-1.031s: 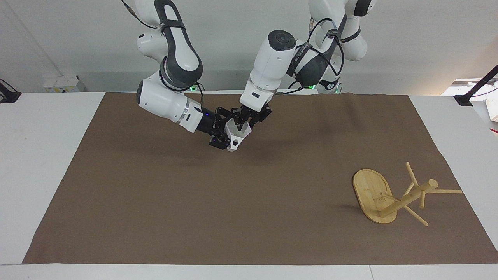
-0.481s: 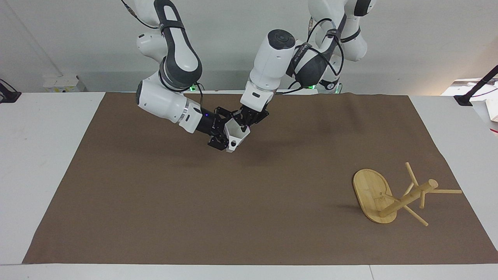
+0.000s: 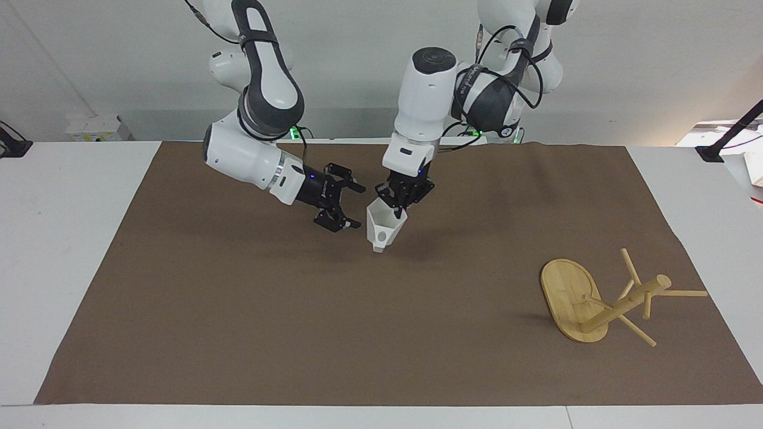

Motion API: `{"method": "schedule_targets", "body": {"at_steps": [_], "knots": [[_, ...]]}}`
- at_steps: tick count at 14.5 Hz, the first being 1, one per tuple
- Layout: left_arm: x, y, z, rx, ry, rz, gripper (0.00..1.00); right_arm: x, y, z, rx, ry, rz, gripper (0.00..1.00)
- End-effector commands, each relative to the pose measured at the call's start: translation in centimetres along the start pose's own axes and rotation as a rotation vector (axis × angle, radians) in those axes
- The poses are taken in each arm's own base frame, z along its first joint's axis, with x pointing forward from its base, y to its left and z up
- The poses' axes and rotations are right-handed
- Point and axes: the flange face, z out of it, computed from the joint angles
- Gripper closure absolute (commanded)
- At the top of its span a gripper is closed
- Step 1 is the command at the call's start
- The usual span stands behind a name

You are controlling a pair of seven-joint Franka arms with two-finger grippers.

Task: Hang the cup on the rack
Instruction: 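Carry the cup to the rack while the right gripper withdraws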

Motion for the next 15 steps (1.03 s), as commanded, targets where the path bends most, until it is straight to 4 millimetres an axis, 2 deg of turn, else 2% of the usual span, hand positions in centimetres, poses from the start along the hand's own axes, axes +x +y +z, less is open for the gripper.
{"method": "schedule_targets", "body": {"at_steps": [1, 3, 4, 6, 7, 8, 9, 11, 13, 15], "knots": [[6.1, -6.1, -0.5, -0.048, 0.088, -0.135, 1.00, -3.3, 0.9, -6.3, 0.050, -0.015, 0.043, 0.00], [9.0, -11.4, -0.4, -0.133, 0.171, -0.226, 1.00, -4.2, 1.5, -10.3, 0.063, -0.117, 0.009, 0.00], [9.5, -13.1, 0.5, -0.162, 0.200, -0.251, 1.00, -4.5, 1.8, -12.9, 0.061, -0.193, 0.006, 0.00], [9.5, -17.2, 2.7, -0.279, 0.311, -0.294, 1.00, -3.2, 1.3, -15.9, 0.064, -0.370, 0.021, 0.00], [8.6, -18.6, 3.2, -0.349, 0.377, -0.296, 1.00, -2.5, 1.0, -17.4, 0.034, -0.457, 0.035, 0.00], [7.6, -19.9, 3.9, -0.392, 0.417, -0.296, 1.00, -1.9, 0.8, -18.7, 0.001, -0.544, 0.065, 0.00], [7.6, -21.3, 4.3, -0.394, 0.430, -0.312, 1.00, -1.0, 0.4, -20.1, -0.041, -0.613, 0.126, 0.00], [7.9, -22.4, 4.6, -0.381, 0.430, -0.327, 1.00, 0.9, -0.4, -22.3, -0.088, -0.728, 0.235, 0.00], [9.1, -24.4, 4.8, -0.342, 0.421, -0.365, 1.00, 3.3, -0.8, -25.1, -0.178, -0.806, 0.355, 0.00], [10.4, -26.4, 5.1, -0.307, 0.417, -0.395, 1.00, 4.3, -1.3, -27.2, -0.272, -0.840, 0.539, 0.00]]}}
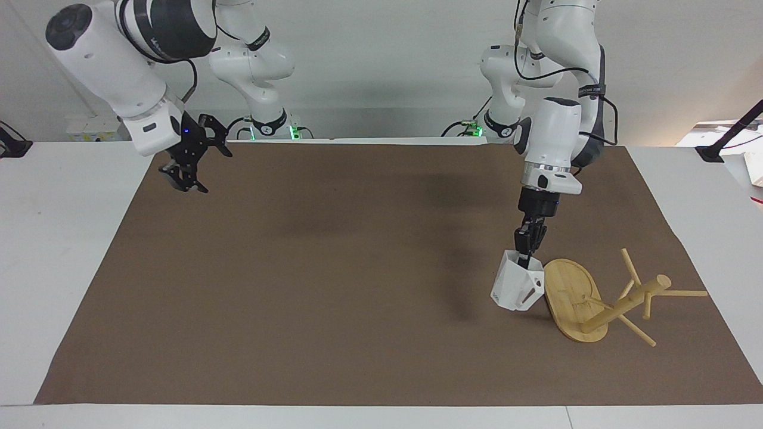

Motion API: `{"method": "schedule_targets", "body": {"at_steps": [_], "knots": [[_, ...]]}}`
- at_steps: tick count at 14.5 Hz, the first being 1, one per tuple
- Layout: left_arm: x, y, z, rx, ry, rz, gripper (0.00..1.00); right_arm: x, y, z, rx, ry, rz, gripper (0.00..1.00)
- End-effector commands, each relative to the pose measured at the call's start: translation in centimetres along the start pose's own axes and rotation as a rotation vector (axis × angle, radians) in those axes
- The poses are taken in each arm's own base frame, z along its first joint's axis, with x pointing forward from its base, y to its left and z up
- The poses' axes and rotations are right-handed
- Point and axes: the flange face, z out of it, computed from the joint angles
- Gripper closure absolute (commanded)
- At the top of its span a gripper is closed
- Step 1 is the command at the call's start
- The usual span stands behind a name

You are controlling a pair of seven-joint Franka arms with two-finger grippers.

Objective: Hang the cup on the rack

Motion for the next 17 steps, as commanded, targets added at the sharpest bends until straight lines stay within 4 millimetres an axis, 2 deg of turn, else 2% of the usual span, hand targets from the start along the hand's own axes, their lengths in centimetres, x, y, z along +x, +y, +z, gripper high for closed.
{"method": "schedule_targets", "body": {"at_steps": [1, 3, 5, 8, 9, 12, 14, 15, 16, 17], "knots": [[2.4, -2.3, -0.7, 0.040, 0.017, -0.040, 1.00, -1.4, 0.4, -2.9, -0.031, -0.071, 0.236, 0.00], [4.0, -3.5, -0.8, 0.055, 0.035, -0.030, 1.00, -2.3, -0.4, -5.5, -0.065, -0.131, 0.431, 0.00], [4.7, -4.2, -0.6, 0.066, 0.042, -0.030, 1.00, -2.2, -0.1, -6.7, -0.099, -0.178, 0.687, 0.00], [4.9, -4.9, -0.2, 0.078, 0.041, -0.035, 1.00, -2.7, -0.7, -6.8, -0.094, -0.191, 0.851, 0.00], [5.6, -5.7, 0.2, 0.094, 0.044, -0.049, 1.00, -2.8, -1.1, -7.1, -0.097, -0.185, 0.917, 0.00], [6.1, -6.4, 0.4, 0.104, 0.048, -0.060, 1.00, -1.0, -1.7, -6.7, -0.094, -0.189, 0.905, 0.00], [6.8, -7.1, 0.5, 0.117, 0.052, -0.076, 0.99, -0.9, -1.7, -6.1, -0.088, -0.194, 0.905, 0.00], [7.2, -7.3, 0.5, 0.136, 0.043, -0.078, 0.63, -0.8, -1.9, -5.9, -0.084, -0.201, 0.890, 0.00], [7.9, -7.3, 0.7, 0.159, 0.032, -0.073, 0.43, -0.9, -1.9, -5.4, -0.078, -0.210, 0.891, 0.00], [8.8, -8.3, 0.8, 0.210, 0.003, -0.046, 0.16, -1.1, -2.0, -5.2, -0.074, -0.215, 0.891, 0.00]]}}
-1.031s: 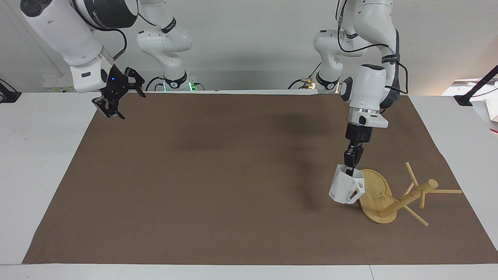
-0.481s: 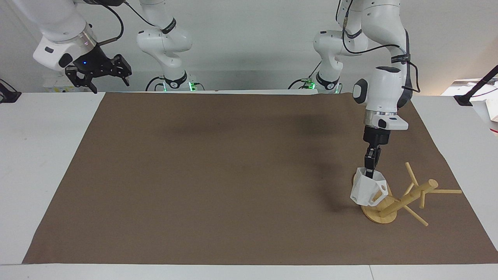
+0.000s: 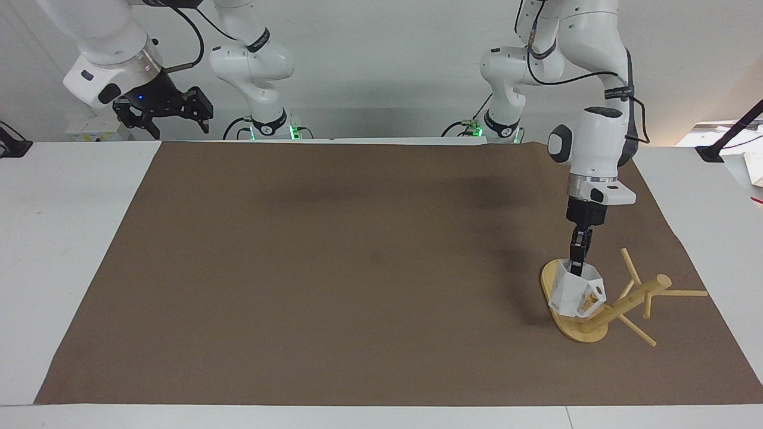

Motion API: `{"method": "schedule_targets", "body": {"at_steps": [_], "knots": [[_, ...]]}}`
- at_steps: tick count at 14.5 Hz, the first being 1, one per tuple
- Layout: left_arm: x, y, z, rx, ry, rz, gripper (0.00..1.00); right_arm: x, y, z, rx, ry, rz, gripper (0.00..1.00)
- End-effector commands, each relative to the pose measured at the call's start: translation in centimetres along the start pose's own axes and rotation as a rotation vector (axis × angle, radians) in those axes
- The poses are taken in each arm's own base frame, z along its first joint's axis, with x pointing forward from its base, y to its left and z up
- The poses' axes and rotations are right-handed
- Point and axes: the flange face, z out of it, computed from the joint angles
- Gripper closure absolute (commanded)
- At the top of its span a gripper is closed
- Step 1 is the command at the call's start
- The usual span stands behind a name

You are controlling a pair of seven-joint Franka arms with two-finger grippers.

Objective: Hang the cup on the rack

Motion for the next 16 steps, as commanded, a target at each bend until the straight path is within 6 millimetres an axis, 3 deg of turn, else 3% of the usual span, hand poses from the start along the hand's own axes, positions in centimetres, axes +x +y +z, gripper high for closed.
{"method": "schedule_targets", "body": {"at_steps": [1, 3, 6, 8, 13, 16], "knots": [[1.8, -0.9, 0.0, 0.093, -0.051, 0.066, 0.01, -0.3, 0.5, 0.6, 0.005, -0.023, 0.013, 0.00], [1.7, -1.2, 0.0, 0.163, -0.109, 0.083, 0.00, -0.3, 0.3, 0.7, 0.004, -0.025, 0.008, 0.00], [3.2, 0.3, -1.6, 0.318, -0.255, 0.160, 0.00, -0.3, 0.1, 0.7, 0.003, -0.025, 0.005, 0.00], [5.2, 1.9, -5.0, 0.386, -0.342, 0.229, 0.00, -0.3, 0.2, 0.7, 0.004, -0.025, 0.007, 0.00], [7.2, 5.7, -15.5, 0.506, -0.539, 0.358, 0.00, -0.3, 0.1, 0.7, 0.003, -0.025, 0.005, 0.00], [7.7, 6.3, -18.1, 0.424, -0.664, 0.697, 0.00, -0.3, 0.3, 0.7, 0.004, -0.025, 0.008, 0.00]]}}
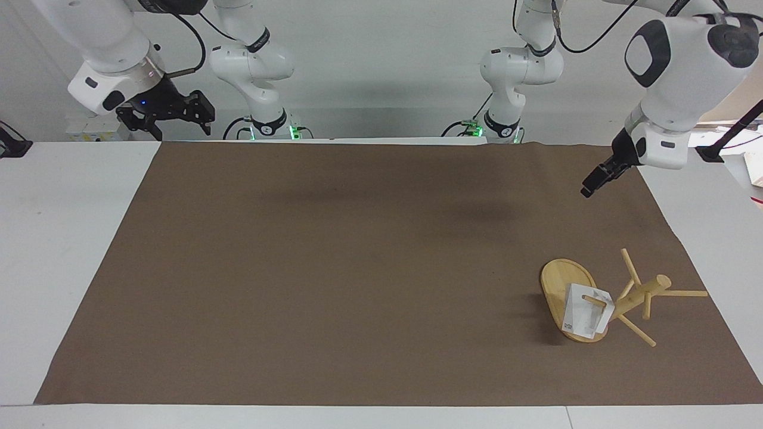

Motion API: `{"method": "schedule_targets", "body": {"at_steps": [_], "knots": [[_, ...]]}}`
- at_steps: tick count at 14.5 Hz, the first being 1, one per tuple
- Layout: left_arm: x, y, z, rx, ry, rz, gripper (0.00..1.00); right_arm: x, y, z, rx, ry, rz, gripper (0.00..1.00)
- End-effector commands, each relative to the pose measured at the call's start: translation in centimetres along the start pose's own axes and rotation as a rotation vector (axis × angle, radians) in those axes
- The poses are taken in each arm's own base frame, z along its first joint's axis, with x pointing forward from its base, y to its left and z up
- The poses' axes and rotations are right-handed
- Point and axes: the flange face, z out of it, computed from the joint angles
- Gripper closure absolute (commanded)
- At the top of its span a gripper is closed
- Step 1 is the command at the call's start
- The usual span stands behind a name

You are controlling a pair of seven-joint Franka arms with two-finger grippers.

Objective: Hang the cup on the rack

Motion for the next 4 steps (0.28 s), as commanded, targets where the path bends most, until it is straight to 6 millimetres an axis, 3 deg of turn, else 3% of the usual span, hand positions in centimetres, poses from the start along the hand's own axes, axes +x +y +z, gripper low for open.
{"method": "schedule_targets", "body": {"at_steps": [1, 4], "knots": [[0.37, -0.72, -0.49, 0.004, -0.035, 0.287, 0.00, -0.34, -0.05, 0.16, 0.000, -0.009, 0.002, 0.00], [0.81, -1.53, -0.37, -0.002, -0.024, 0.289, 0.00, -0.34, 0.03, 0.15, 0.000, -0.007, 0.004, 0.00]]}}
